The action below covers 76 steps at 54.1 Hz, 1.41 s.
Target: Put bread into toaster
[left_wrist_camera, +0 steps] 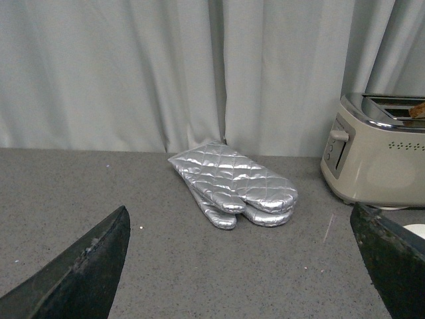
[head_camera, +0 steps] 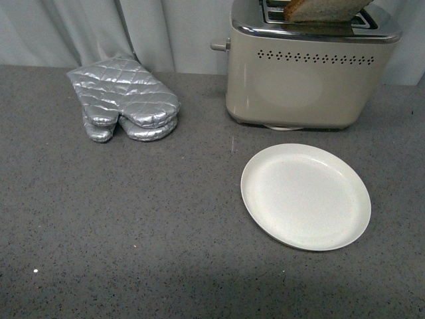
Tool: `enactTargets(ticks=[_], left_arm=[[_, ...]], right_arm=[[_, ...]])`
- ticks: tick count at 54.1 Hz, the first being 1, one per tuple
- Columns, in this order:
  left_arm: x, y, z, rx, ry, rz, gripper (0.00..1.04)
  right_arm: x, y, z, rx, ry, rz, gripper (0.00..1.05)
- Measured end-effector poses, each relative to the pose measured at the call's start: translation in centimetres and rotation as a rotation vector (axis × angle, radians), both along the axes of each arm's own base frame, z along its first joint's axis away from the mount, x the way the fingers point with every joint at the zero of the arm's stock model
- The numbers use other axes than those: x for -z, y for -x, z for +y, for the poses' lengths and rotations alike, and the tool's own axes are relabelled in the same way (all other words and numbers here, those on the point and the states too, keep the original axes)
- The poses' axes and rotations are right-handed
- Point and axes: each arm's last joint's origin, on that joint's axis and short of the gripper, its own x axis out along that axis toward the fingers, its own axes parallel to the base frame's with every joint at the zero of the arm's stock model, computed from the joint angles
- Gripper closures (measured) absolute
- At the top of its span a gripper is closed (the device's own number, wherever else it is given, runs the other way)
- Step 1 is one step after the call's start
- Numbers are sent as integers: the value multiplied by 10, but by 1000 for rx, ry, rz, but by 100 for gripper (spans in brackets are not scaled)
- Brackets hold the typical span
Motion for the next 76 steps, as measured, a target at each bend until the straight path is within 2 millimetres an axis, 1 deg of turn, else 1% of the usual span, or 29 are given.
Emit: enactTargets(ticks=[10,18,32,40,46,50,54,55,57,60,62,65,67,68,71,76], left_arm=[[0,0,0,0,0,0,7],[0,0,0,0,0,0,7],[0,0,0,0,0,0,7],[0,0,0,0,0,0,7],[0,0,0,0,0,0,7],[0,0,0,0,0,0,7],[0,0,0,0,0,0,7],[0,0,0,0,0,0,7],[0,0,0,0,0,0,7],[0,0,0,0,0,0,7],[0,0,0,0,0,0,7],[0,0,0,0,0,0,7],[0,0,0,0,0,0,7],[0,0,0,0,0,0,7],[0,0,0,0,0,0,7],[0,0,0,0,0,0,7]], right_arm=[[6,-11,3,4,21,53,104],[2,-22,4,5,32,61,104],[5,-20,-3,6,49,117,104],[5,-39,-7,-12,76,106,104],[3,-53,-12,-31,126,75,85],[0,-57,-14,-55,162,51,74],[-6,-61,-14,-79,236,-17,62],[-8,-61,-13,-87,245,-26,60],[-12,-57,-14,-129,301,-43,51],[-18,-46,-13,-192,392,-89,37],[-21,-40,-12,-215,434,-128,30],[-31,-20,-13,-243,564,-217,16],[-35,-8,-14,-255,644,-259,9],[-37,-1,-14,-263,683,-277,8],[-39,17,-18,-307,778,-305,10],[-34,51,-28,-370,920,-328,10]])
